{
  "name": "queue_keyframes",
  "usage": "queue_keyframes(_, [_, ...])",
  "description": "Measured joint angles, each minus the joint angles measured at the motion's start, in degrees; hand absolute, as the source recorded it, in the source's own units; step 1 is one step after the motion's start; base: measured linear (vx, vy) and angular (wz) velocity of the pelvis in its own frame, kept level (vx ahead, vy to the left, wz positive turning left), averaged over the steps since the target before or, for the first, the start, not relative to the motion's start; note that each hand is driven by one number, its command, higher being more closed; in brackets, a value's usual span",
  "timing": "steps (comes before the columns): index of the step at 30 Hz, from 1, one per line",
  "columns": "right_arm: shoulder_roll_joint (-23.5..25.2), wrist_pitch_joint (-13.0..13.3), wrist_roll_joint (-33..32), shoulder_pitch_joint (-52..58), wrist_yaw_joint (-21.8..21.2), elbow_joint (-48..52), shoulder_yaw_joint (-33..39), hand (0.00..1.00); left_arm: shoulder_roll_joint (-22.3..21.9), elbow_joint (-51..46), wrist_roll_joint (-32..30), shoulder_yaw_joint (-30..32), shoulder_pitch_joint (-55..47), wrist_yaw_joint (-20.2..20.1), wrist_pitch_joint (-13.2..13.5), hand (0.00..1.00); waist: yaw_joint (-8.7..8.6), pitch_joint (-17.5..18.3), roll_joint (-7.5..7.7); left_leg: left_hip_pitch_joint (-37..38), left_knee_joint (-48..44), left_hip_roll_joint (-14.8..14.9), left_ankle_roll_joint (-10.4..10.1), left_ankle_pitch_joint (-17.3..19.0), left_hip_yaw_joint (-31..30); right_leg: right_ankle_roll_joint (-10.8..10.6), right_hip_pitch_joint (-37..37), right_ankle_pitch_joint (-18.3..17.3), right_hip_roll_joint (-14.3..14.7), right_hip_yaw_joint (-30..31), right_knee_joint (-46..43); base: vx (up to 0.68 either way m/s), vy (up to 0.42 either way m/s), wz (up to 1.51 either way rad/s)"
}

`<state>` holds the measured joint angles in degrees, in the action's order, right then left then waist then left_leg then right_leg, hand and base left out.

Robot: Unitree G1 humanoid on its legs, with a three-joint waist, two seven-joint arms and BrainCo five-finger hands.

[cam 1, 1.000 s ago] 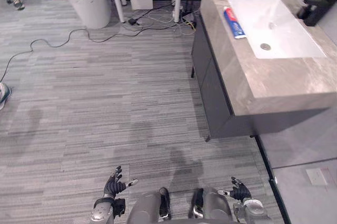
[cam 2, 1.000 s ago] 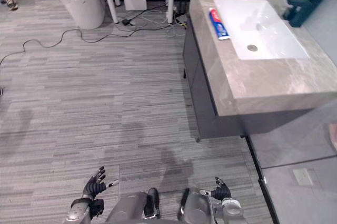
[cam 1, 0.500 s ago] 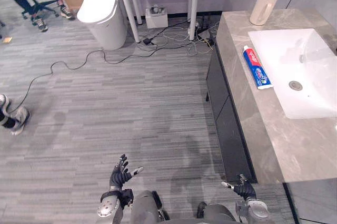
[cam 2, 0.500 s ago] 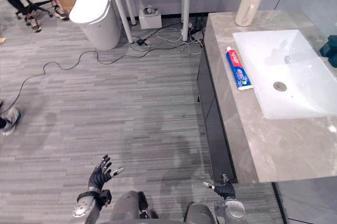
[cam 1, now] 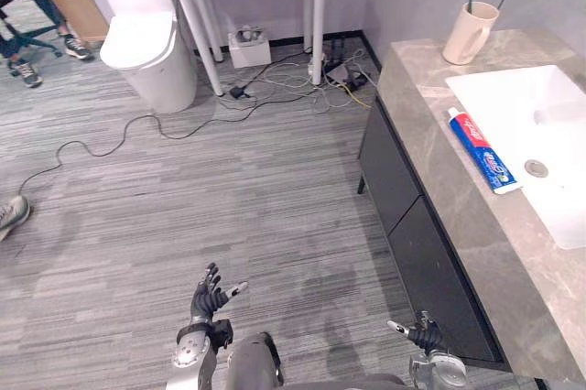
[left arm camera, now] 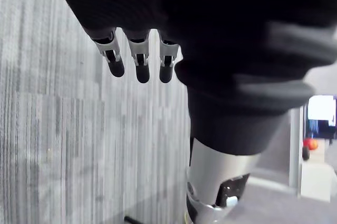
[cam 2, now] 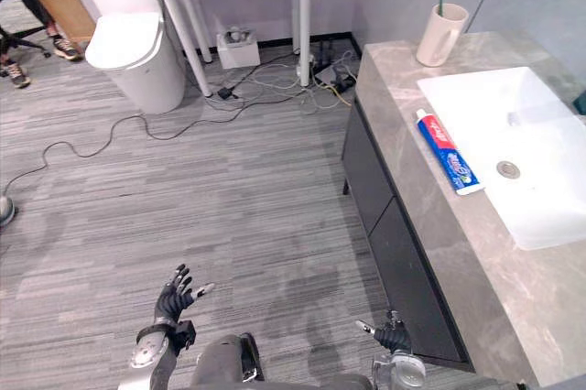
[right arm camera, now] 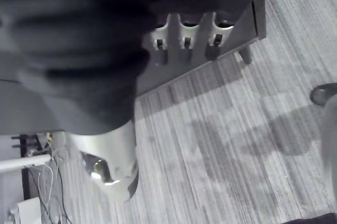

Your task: Organize washtable

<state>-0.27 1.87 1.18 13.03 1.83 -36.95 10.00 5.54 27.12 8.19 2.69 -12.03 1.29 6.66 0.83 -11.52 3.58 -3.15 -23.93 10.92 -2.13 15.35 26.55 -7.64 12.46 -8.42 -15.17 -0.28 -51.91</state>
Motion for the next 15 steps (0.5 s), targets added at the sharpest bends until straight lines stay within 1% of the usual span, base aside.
queue_keyframes(1, [0.61,0.01,0.10,-0.29,-0.38,0.01,-0.97,0.00,0.44,0.16,0.05,0.08,-0.48,0.16,-0.01,0.00,0.05,0.23,0.48,1.56,1.01,0.41,-0.11,0.17,0.52,1.47,2.48,-3.56,0.07,-3.86,-0.19,0.18,-0.017,-0.68])
queue_keyframes(2, [0.89,0.12,0.57,-0.58,-0.72,-0.01,-1.46,0.00,0.98,0.66,0.09,-0.11,-0.12,0.10,-0.03,0.00,-0.26,0.31,0.61,2.75,1.92,1.08,-0.65,0.49,1.53,2.91,4.77,-5.98,-0.11,-10.50,1.35,0.19,-0.034,-0.59])
queue_keyframes(3, [0.89,0.12,0.67,-0.71,-0.76,-0.09,-1.55,0.00,0.99,0.75,0.09,-0.19,-0.03,0.10,0.00,0.00,-0.27,0.32,0.62,3.29,2.60,1.18,-0.75,0.55,1.87,3.74,5.78,-6.49,-0.21,-13.78,2.64,0.22,-0.058,-0.37])
queue_keyframes(4, [0.66,0.20,0.70,-1.26,-0.76,-1.27,-1.72,0.00,0.99,1.69,0.12,-0.09,0.32,0.03,0.17,0.00,-0.43,0.37,0.60,4.46,3.68,1.15,-0.99,0.52,2.38,4.49,6.79,-6.67,0.02,-19.77,7.43,0.31,-0.077,-0.27])
queue_keyframes(5, [0.37,0.15,1.09,-1.53,-0.81,-3.09,-2.13,0.00,1.58,3.03,0.12,0.09,0.36,0.02,0.13,0.00,-0.75,1.08,1.74,5.35,4.23,-0.09,-2.12,0.67,2.93,6.42,6.41,-3.09,1.15,-22.90,15.84,0.34,-0.087,-0.20])
queue_keyframes(6, [0.29,0.18,1.40,-1.20,-0.82,-3.72,-2.16,0.00,1.81,3.61,0.11,0.17,0.22,0.02,0.14,0.00,-0.95,1.46,2.95,5.95,4.21,-1.32,-2.76,1.06,2.93,11.31,6.37,-2.61,1.27,-23.10,18.84,0.35,-0.065,-0.34])
queue_keyframes(7, [-1.13,0.20,1.66,-2.61,-0.78,-5.16,-1.88,0.00,0.34,6.02,0.09,0.24,0.79,-0.02,-0.32,0.00,-0.77,1.75,1.30,7.00,3.98,-0.64,-4.00,1.72,2.55,11.88,5.47,-3.52,2.21,-22.84,18.38,0.36,-0.061,-0.41])
queue_keyframes(8, [-2.31,0.62,1.73,-2.57,-0.78,-4.62,-1.66,0.00,-0.47,5.99,0.03,0.08,0.46,-0.23,-0.33,0.00,-1.22,2.38,-0.84,7.14,4.58,0.17,-4.97,2.39,0.51,11.39,5.18,-4.79,3.79,-23.06,18.98,0.37,-0.038,-0.38])
queue_keyframes(9, [-2.61,0.68,1.73,-2.59,-0.80,-4.67,-1.53,0.00,-0.57,6.00,0.03,0.06,0.80,-0.24,-0.34,0.00,-1.72,2.30,-1.40,7.56,4.57,0.37,-5.00,2.35,0.18,11.42,4.91,-5.47,4.17,-23.16,18.95,0.39,-0.038,-0.15])
queue_keyframes(10, [-2.55,0.70,1.67,-2.58,-0.83,-4.54,-1.28,0.00,-0.63,5.90,0.04,0.18,1.02,-0.41,-0.29,0.00,-2.16,2.31,-2.06,8.05,3.37,1.39,-5.51,2.03,-0.27,11.19,4.10,-6.68,5.31,-23.34,19.08,0.40,-0.056,-0.09])
queue_keyframes(11, [-2.51,0.70,1.64,-2.53,-0.75,-4.35,-1.00,0.00,-0.75,5.81,0.01,0.36,1.84,-0.60,-0.29,0.00,-2.73,2.02,-2.48,7.38,-2.59,3.65,-5.69,1.92,-2.19,11.36,1.54,-7.71,6.66,-23.61,20.00,0.40,-0.063,-0.16])
queue_keyframes(12, [-2.49,0.70,1.66,-2.44,-0.77,-4.30,-0.98,0.00,-0.77,5.68,0.00,0.46,1.85,-0.80,-0.30,0.00,-2.86,1.86,-2.73,6.73,-7.09,5.24,-6.25,1.47,-3.33,11.43,-0.24,-8.03,7.60,-23.71,20.74,0.42,-0.057,-0.38])
queue_keyframes(13, [-2.52,0.69,1.63,-2.14,-0.76,-4.20,-1.13,0.00,-0.86,5.24,-0.02,0.76,1.60,-1.30,-0.30,0.00,-2.80,1.63,-3.03,4.72,-16.87,8.17,-6.65,-1.95,-5.37,11.58,-3.89,-8.60,9.53,-22.62,22.54,0.33,-0.010,-0.57])
queue_keyframes(14, [-2.44,0.52,1.52,-1.91,-1.05,-4.18,-1.87,0.00,-1.01,4.87,-0.03,0.71,1.32,-1.33,-0.26,0.00,-2.62,1.65,-2.84,2.58,-23.93,9.65,-6.38,-4.10,-6.67,11.87,-6.03,-8.83,10.23,-21.27,23.77,0.36,0.026,-1.02])
queue_keyframes(15, [-2.05,0.41,1.05,-1.95,-1.26,-4.07,-2.70,0.00,-1.56,4.47,-0.04,0.71,1.16,-1.37,-0.25,0.00,-1.81,1.51,-2.58,-1.05,-30.25,10.53,-5.83,-1.41,-7.31,12.04,-7.93,-8.96,10.86,-18.17,25.61,0.21,0.055,-0.99])
